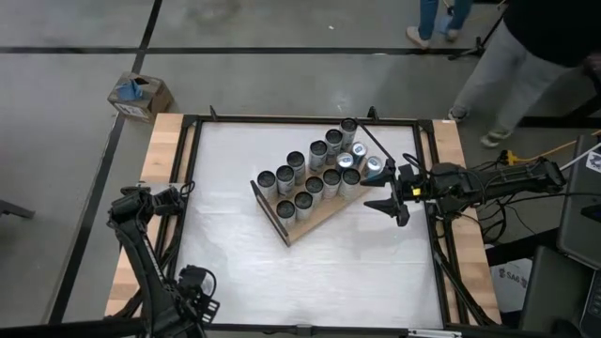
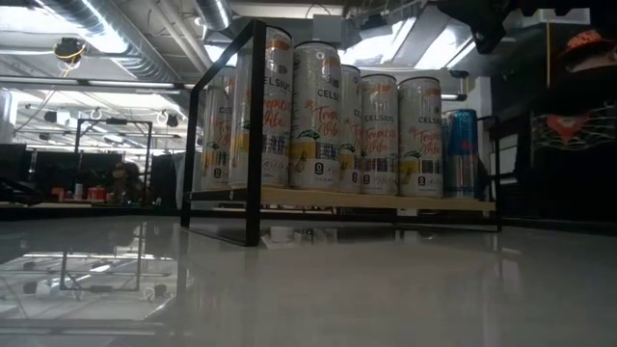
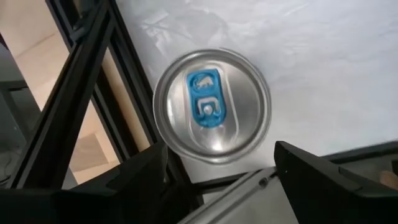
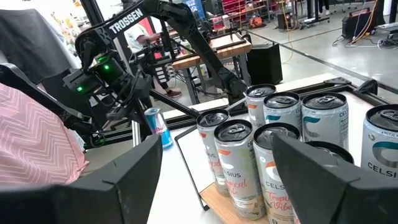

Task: Place canned beverage on shelf
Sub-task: Put the blue soda can on the shelf

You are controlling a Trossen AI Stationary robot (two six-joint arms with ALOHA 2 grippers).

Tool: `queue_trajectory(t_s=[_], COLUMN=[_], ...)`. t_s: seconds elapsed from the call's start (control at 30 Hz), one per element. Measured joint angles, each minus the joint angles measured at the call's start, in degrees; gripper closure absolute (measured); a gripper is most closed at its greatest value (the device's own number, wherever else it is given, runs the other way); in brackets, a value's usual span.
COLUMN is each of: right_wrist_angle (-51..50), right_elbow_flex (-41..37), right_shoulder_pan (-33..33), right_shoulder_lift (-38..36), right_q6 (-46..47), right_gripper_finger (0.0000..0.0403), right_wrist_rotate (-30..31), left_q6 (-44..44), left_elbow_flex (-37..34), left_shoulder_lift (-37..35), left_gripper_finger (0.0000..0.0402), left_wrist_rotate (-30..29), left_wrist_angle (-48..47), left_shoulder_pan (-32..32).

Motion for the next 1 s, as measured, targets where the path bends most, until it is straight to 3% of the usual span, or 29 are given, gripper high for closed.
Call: queue_trajectory(t_s=[1.0], right_wrist_angle=[-0.15], right_elbow_flex=[-0.02], right_shoulder_pan=[0.0], right_shoulder_lift=[0.0], right_q6=[0.0], right_gripper_finger=[0.0109], right_wrist_rotate=[0.02], left_q6=[-1.36], left_elbow_flex=[-8.4], left_shoulder_lift=[0.0], left_gripper_finger=[0.0113], left_wrist_rotate=[-1.99], left_wrist_angle=[4.76], left_shoulder_pan=[0.55])
